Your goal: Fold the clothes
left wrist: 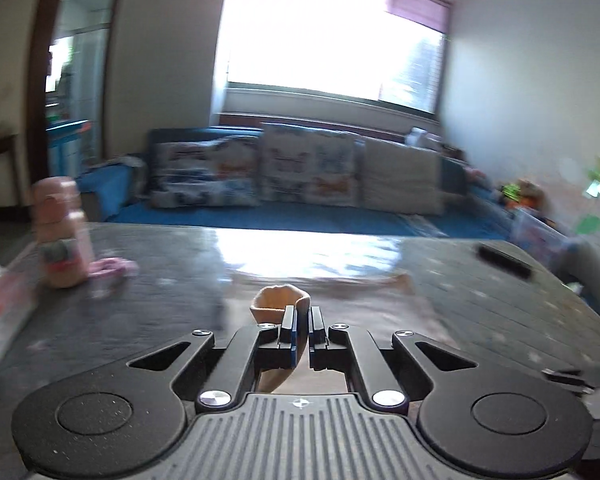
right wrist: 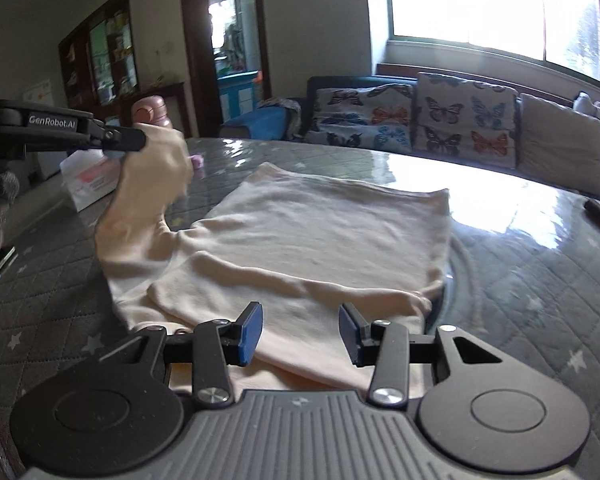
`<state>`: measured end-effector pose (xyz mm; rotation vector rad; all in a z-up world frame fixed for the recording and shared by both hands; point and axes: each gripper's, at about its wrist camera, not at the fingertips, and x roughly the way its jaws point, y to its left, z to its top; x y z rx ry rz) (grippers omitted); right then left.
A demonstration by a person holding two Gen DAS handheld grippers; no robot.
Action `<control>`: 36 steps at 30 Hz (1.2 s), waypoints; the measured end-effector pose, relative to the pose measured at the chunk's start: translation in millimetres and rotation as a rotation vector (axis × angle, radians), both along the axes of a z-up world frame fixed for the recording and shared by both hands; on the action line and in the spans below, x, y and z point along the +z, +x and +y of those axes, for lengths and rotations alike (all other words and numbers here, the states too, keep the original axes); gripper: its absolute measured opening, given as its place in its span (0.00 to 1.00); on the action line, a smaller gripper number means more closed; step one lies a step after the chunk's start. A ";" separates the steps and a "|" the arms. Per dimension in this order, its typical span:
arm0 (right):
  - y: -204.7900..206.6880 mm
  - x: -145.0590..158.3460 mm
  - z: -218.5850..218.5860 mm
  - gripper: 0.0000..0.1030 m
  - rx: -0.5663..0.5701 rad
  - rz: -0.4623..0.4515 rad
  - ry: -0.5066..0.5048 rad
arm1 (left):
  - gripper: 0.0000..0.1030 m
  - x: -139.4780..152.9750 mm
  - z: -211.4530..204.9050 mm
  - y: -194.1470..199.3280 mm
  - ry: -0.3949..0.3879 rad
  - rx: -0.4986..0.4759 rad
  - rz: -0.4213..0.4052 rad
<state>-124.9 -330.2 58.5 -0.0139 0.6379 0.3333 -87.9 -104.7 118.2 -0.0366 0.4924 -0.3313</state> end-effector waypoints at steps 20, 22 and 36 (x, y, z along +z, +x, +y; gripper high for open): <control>-8.6 -1.2 -46.5 0.40 -0.107 0.010 0.076 | 0.46 -43.3 -31.8 -19.9 0.114 -0.155 0.048; -2.7 -2.2 -39.5 0.39 -0.092 0.023 0.079 | 0.46 -49.5 -12.7 -19.6 0.134 -0.107 0.059; 36.7 -11.2 13.4 0.37 -0.025 0.055 0.028 | 0.45 -81.1 59.5 -23.7 0.105 0.016 0.153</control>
